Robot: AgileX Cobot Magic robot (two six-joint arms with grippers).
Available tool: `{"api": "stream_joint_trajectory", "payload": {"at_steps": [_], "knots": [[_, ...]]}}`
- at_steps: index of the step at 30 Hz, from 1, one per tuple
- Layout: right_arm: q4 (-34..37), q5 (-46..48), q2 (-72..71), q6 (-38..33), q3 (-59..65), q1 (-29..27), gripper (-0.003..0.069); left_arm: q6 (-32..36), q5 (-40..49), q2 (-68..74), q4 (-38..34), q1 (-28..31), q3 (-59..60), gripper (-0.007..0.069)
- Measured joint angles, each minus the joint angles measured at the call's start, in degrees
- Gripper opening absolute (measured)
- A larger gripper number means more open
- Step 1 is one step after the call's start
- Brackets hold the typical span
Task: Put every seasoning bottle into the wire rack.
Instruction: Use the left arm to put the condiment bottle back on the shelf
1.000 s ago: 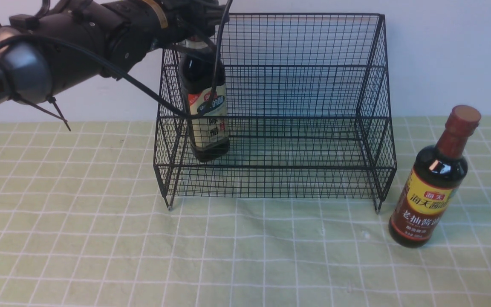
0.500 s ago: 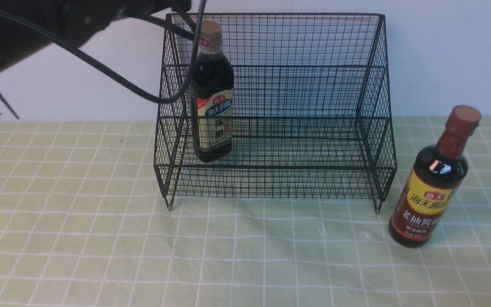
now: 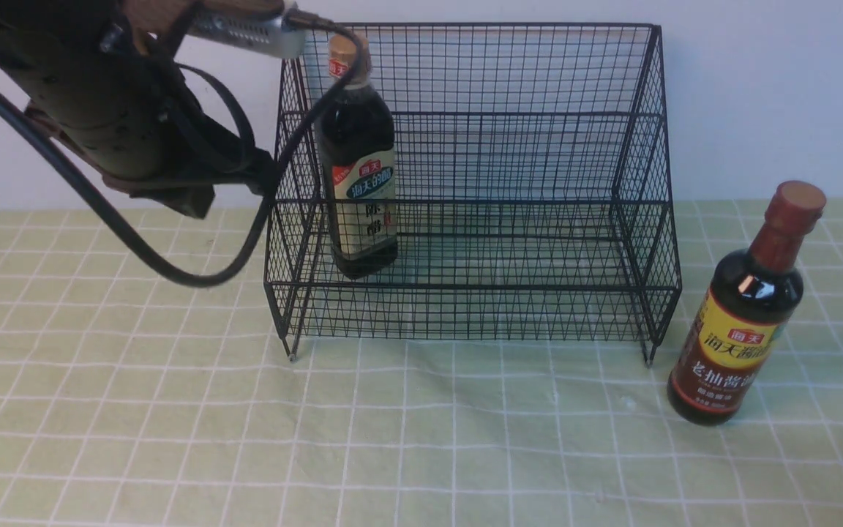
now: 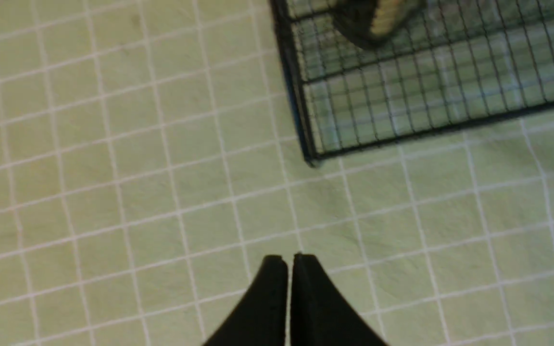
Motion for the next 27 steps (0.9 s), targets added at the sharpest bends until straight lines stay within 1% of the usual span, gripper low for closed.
{"api": "stream_joint_trajectory", "payload": {"at_steps": [2, 4, 7, 10, 13, 14, 16, 23, 27], "knots": [[0.0, 0.0, 0.0, 0.0, 0.0, 0.0, -0.0015, 1.2, -0.6, 0.7, -1.9, 0.0, 0.0, -0.0006], [0.0, 0.0, 0.0, 0.0, 0.0, 0.0, -0.0015, 3.5, -3.7, 2.6, -6.0, 0.0, 0.0, -0.0006], [0.0, 0.0, 0.0, 0.0, 0.0, 0.0, -0.0015, 5.0, -9.6, 5.4, -9.3, 0.0, 0.0, -0.0006], [0.0, 0.0, 0.0, 0.0, 0.0, 0.0, -0.0015, 5.1, -15.8, 8.4, -11.0, 0.0, 0.0, -0.0006], [0.0, 0.0, 0.0, 0.0, 0.0, 0.0, -0.0015, 5.2, -19.7, 10.0, -11.7, 0.0, 0.0, -0.0006], [0.0, 0.0, 0.0, 0.0, 0.0, 0.0, -0.0015, 5.3, -23.4, 11.2, -12.1, 0.0, 0.0, -0.0006], [0.0, 0.0, 0.0, 0.0, 0.0, 0.0, -0.0015, 5.3, -25.8, 12.0, -12.1, 0.0, 0.0, -0.0006], [0.0, 0.0, 0.0, 0.0, 0.0, 0.0, -0.0015, 5.3, -28.8, 14.9, -15.4, 0.0, 0.0, -0.0006], [0.0, 0.0, 0.0, 0.0, 0.0, 0.0, -0.0015, 5.3, -31.0, 16.0, -16.0, 0.0, 0.0, -0.0006]]}}
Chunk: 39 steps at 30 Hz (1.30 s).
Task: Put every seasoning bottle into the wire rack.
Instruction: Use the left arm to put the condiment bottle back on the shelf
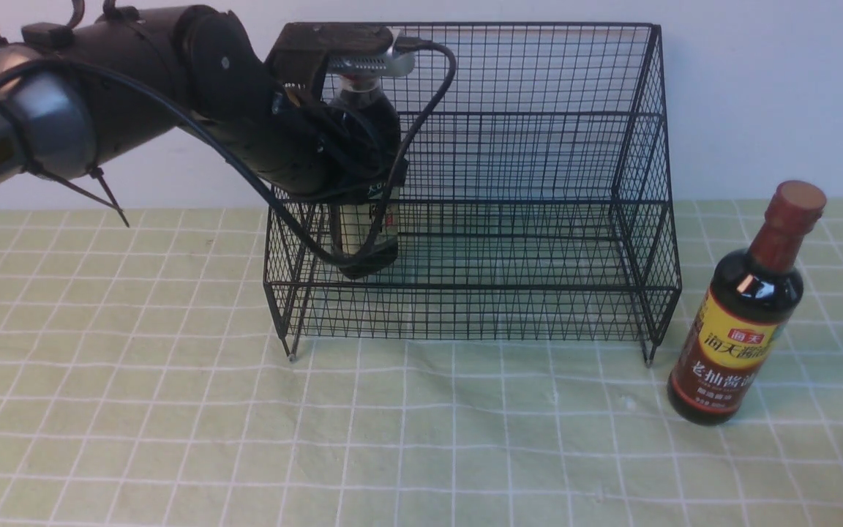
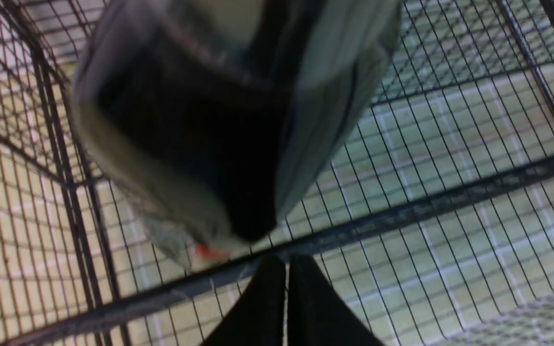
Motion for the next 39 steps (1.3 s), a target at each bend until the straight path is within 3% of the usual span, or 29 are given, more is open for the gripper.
{"api": "stream_joint_trajectory", "payload": {"at_steps": [12, 23, 30, 39], "knots": [[0.0, 0.0, 0.0, 0.0, 0.0, 0.0, -0.0015, 0.0, -2.9, 1.7, 10.0, 0.0, 0.0, -0.0006], [0.0, 0.0, 0.0, 0.0, 0.0, 0.0, -0.0015, -0.5, -0.2, 0.6, 12.2, 0.0, 0.0, -0.0006], [0.0, 0.0, 0.0, 0.0, 0.0, 0.0, -0.0015, -0.8, 9.9, -10.4, 14.9, 0.0, 0.0, -0.0006], [0.0, 0.0, 0.0, 0.0, 0.0, 0.0, -0.0015, -4.8, 14.9, -30.6, 15.1, 0.0, 2.5, -0.0006]]}}
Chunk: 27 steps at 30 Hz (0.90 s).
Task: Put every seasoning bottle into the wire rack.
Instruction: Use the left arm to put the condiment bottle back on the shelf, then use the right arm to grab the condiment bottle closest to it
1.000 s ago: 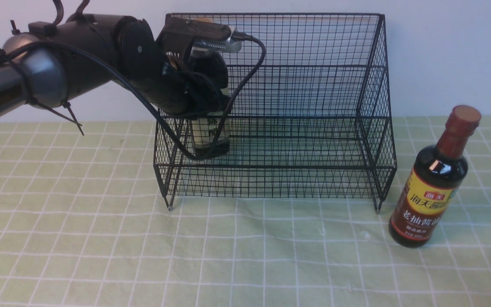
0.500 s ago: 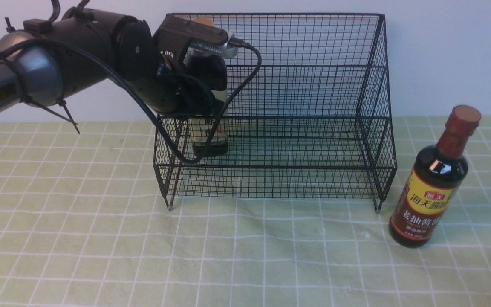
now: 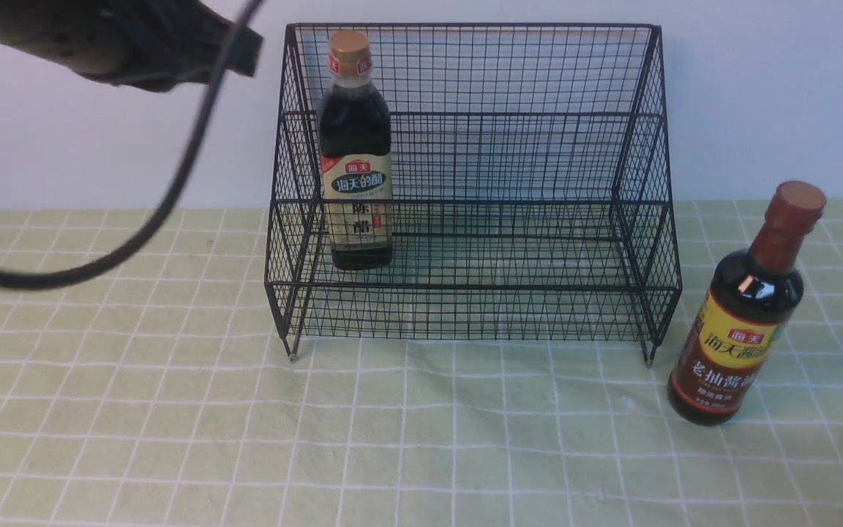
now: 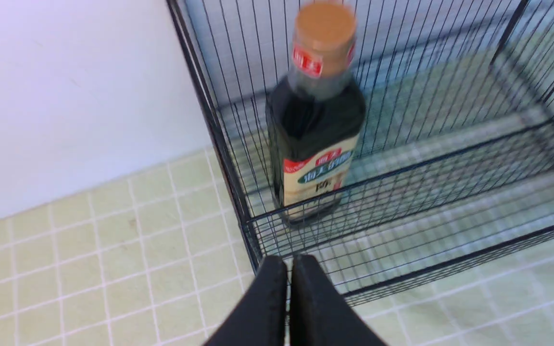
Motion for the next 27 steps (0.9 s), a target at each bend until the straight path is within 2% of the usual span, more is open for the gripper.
{"api": "stream_joint_trajectory", "payload": {"at_steps": [7, 11, 21, 27], "knots": [[0.0, 0.0, 0.0, 0.0, 0.0, 0.0, -0.0015, -4.0, -4.2, -19.1, -0.1, 0.0, 15.1, -0.0006], [0.0, 0.0, 0.0, 0.0, 0.0, 0.0, -0.0015, -5.4, -3.0, -27.9, -1.1, 0.0, 22.4, -0.0006], [0.0, 0.0, 0.0, 0.0, 0.0, 0.0, -0.0015, -5.8, 6.5, -41.0, -1.5, 0.0, 27.2, -0.0006], [0.0, 0.0, 0.0, 0.0, 0.0, 0.0, -0.0015, -4.2, 7.1, -44.9, -0.2, 0.0, 27.2, -0.0006]]}}
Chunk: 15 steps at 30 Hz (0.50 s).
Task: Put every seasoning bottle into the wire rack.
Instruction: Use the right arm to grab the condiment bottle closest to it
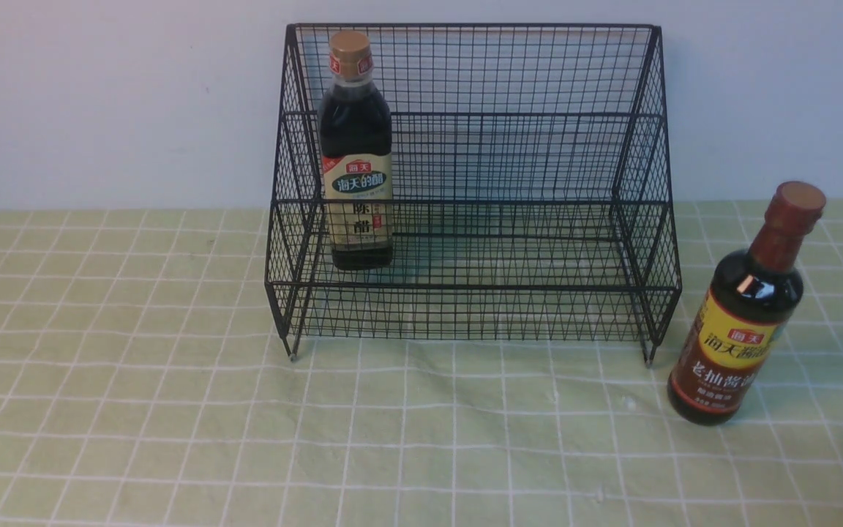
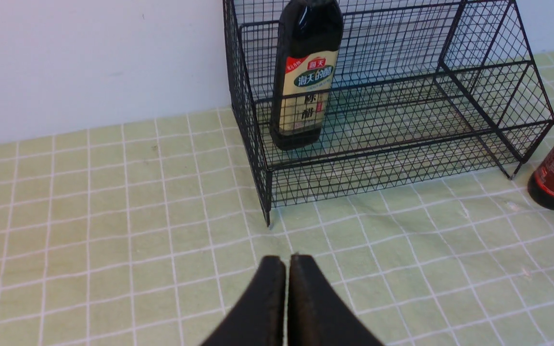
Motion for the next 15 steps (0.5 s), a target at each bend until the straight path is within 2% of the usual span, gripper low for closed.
{"api": "stream_joint_trajectory", "payload": {"at_steps": [6, 12, 15], "knots": [[0.0, 0.0, 0.0, 0.0, 0.0, 0.0, -0.0015, 1.1, -1.2, -2.3, 0.2, 0.3, 0.7, -0.0006], [0.0, 0.0, 0.0, 0.0, 0.0, 0.0, -0.0015, 5.7, -18.4, -9.6, -0.6, 4.7, 11.7, -0.0006], [0.0, 0.0, 0.0, 0.0, 0.0, 0.0, -0.0015, 10.9, -30.6, -17.7, -0.7, 9.6, 26.0, -0.0006]]}}
